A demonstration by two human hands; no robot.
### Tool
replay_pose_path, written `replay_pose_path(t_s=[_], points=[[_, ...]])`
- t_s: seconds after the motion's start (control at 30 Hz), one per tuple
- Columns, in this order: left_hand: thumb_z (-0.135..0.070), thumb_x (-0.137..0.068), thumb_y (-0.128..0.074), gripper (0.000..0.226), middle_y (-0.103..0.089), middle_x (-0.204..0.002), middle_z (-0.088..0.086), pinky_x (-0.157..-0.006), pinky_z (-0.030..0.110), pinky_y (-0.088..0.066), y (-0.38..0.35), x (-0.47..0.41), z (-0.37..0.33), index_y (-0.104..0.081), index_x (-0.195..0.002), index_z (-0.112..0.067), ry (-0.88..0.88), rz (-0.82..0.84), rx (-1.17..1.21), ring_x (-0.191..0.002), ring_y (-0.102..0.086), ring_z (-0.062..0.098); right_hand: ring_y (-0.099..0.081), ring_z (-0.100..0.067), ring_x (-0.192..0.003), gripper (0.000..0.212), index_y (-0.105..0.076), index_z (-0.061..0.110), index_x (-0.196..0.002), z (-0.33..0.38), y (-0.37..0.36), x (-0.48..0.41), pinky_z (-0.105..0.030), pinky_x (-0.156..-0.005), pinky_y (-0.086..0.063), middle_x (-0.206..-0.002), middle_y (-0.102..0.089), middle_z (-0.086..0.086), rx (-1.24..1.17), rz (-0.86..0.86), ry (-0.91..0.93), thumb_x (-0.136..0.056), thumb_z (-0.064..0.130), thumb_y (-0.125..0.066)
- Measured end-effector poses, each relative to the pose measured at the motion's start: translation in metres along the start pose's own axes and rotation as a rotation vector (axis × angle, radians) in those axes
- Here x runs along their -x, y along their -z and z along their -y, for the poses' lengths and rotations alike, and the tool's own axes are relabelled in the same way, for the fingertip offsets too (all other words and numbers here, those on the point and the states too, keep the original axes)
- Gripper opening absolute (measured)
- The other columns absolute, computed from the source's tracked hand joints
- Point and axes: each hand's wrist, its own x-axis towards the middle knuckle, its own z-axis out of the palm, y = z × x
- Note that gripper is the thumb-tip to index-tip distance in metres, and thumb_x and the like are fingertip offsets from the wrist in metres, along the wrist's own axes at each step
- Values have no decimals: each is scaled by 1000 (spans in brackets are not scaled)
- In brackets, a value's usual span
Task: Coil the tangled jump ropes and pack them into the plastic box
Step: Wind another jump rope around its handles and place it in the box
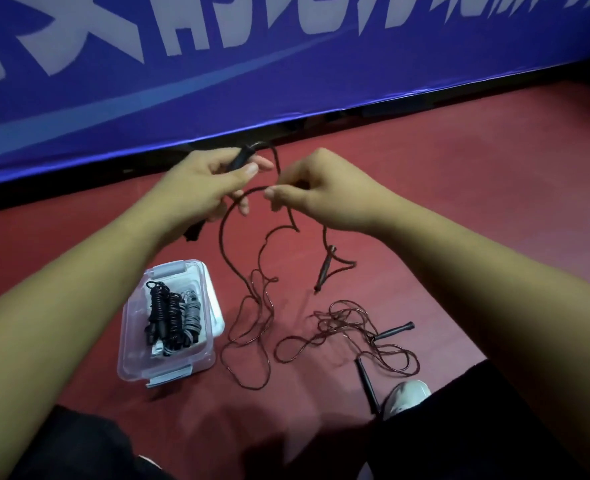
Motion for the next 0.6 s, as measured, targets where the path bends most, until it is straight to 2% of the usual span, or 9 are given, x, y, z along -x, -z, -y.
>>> replay_pose_path(t_s=[0.07, 0.17, 0.23, 0.27, 0.4, 0.5, 0.53, 0.6], points=[[-26, -100, -53, 17, -55, -64, 8, -44, 22, -25, -5, 4, 0, -68, -93, -22, 11, 64, 1, -47, -35, 12, -42, -4, -43, 25, -76, 7, -81, 2, 6, -3, -15, -47, -27, -43, -47, 14, -27, -52, 6, -94, 25, -66], [-22, -100, -55, 23, -51, -60, -3, -41, 17, -23, 0, 3, 4, -56, -77, -19, 23, -21, 115, -48, -39, 6, -49, -3, -47, 24, -73, 6, -81, -15, 6, -1, -17, -49, -36, -49, -54, 13, -12, 7, -27, -94, 25, -67], [-16, -100, -53, 24, -48, -58, -6, -38, 14, -22, 8, 0, 7, -51, -76, -19, 31, -132, 266, -52, -41, 7, -64, -9, -61, 23, -71, 6, -84, -40, 0, 2, -25, -64, -51, -66, -69, 4, 20, 104, -128, -95, 25, -65], [-15, -100, -52, 25, -47, -58, -6, -36, 14, -21, 13, -2, 10, -50, -76, -19, 47, -183, 311, -53, -41, 7, -68, -12, -70, 21, -72, 8, -83, -54, -2, 4, -28, -72, -52, -75, -74, -1, 30, 150, -199, -95, 25, -66], [-15, -101, -51, 25, -46, -58, -6, -35, 14, -21, 19, -6, 24, -49, -76, -18, 124, -265, 315, -53, -41, 8, -64, -11, -85, 15, -70, 11, -89, -93, -6, 17, -34, -82, -42, -93, -75, -8, -147, 279, -436, -94, 25, -67], [-17, -102, -51, 25, -46, -64, -1, -35, 15, -23, 18, -10, 31, -51, -77, -17, 198, -310, 357, -56, -46, 10, -68, -22, -91, 16, -67, 12, -88, -96, -8, 20, -45, -92, -49, -93, -74, -16, -253, 275, -458, -96, 25, -64], [-18, -102, -51, 24, -50, -65, -1, -37, 16, -25, 20, -12, 31, -53, -78, -17, 206, -330, 307, -57, -48, 10, -69, -29, -85, 18, -67, 9, -86, -94, -9, 19, -49, -90, -52, -85, -71, -19, -299, 249, -449, -96, 23, -63], [-23, -100, -56, 19, -61, -71, -2, -47, 23, -34, 27, -13, 34, -60, -83, -16, 188, -329, -63, -60, -53, 12, -66, -32, -67, 24, -67, 4, -84, -84, -8, 16, -46, -74, -57, -68, -61, -15, -348, 207, -435, -98, 22, -62]])
